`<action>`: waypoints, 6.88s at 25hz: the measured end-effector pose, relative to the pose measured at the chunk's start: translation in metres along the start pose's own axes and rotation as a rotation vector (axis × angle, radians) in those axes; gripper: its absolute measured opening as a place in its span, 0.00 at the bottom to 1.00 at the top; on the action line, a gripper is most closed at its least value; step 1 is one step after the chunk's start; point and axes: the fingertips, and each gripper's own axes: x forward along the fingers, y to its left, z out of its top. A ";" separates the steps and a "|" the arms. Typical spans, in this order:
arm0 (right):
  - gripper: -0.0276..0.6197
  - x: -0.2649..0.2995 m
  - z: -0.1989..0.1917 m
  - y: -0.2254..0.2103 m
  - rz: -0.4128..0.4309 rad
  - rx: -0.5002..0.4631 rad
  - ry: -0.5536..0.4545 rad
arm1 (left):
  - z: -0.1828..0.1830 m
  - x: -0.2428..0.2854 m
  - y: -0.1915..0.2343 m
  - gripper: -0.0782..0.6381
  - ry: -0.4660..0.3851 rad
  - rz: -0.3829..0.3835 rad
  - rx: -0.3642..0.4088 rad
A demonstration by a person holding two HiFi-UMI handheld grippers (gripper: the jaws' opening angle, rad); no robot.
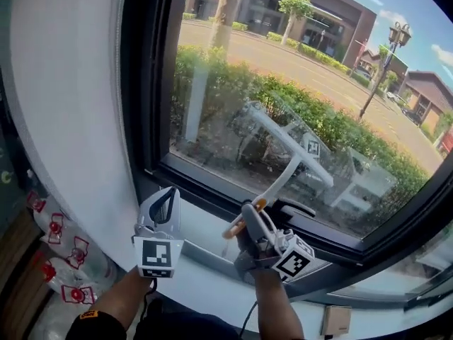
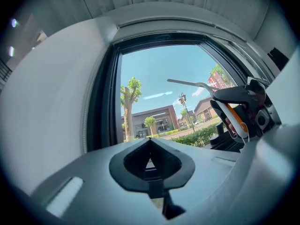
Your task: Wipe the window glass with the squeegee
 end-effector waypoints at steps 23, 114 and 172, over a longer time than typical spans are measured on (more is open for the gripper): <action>0.12 0.195 -0.024 -0.002 -0.075 -0.044 0.181 | 0.033 0.014 0.102 0.13 -0.162 -0.151 0.031; 0.12 -0.027 -0.069 -0.038 -0.158 0.133 0.254 | -0.014 0.036 -0.081 0.13 0.035 -0.246 -0.072; 0.12 -0.187 0.017 -0.059 -0.166 0.165 0.356 | 0.014 0.024 -0.277 0.13 0.019 -0.280 -0.094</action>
